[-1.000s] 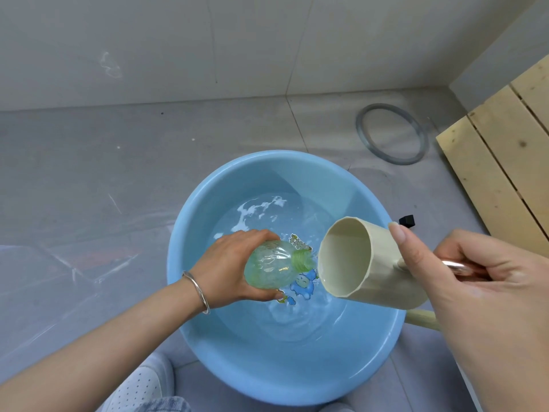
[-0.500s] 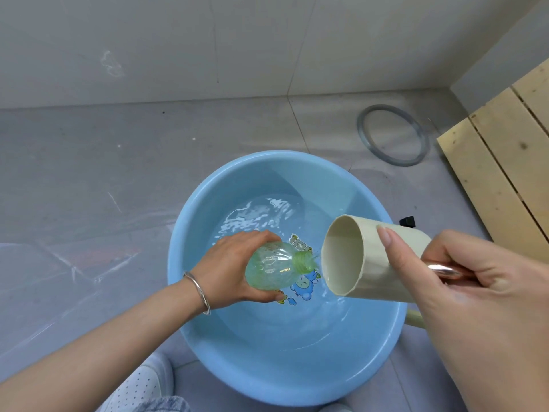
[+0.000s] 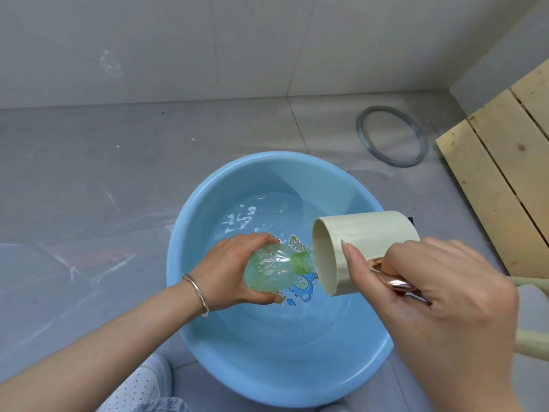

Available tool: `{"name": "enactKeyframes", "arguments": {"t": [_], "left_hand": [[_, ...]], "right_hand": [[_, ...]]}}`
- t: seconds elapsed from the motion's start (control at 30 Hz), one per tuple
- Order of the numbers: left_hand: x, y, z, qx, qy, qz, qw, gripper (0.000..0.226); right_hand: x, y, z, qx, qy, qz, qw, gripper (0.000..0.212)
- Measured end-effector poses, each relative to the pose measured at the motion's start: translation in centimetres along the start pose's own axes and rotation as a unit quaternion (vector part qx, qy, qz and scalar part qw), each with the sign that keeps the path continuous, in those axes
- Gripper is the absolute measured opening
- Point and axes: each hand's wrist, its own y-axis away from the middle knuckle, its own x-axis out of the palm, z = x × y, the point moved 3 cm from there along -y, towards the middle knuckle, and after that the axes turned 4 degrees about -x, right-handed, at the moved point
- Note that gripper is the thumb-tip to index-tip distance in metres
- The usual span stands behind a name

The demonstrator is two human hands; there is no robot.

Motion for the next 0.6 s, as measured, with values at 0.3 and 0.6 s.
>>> {"name": "enactKeyframes", "arguments": {"t": [0.3,0.6], "left_hand": [[-0.1,0.2,0.1,-0.006,0.020,-0.010,1.000,0.075],[-0.6,0.5,0.5,-0.018,0.057,-0.036,0.998,0.077]], "right_hand": [[0.0,0.1,0.7,-0.046,0.020,-0.053,0.997,0.052],[1.8,2.0,-4.0,0.316,-0.225,-0.081,0.918,0.061]]}}
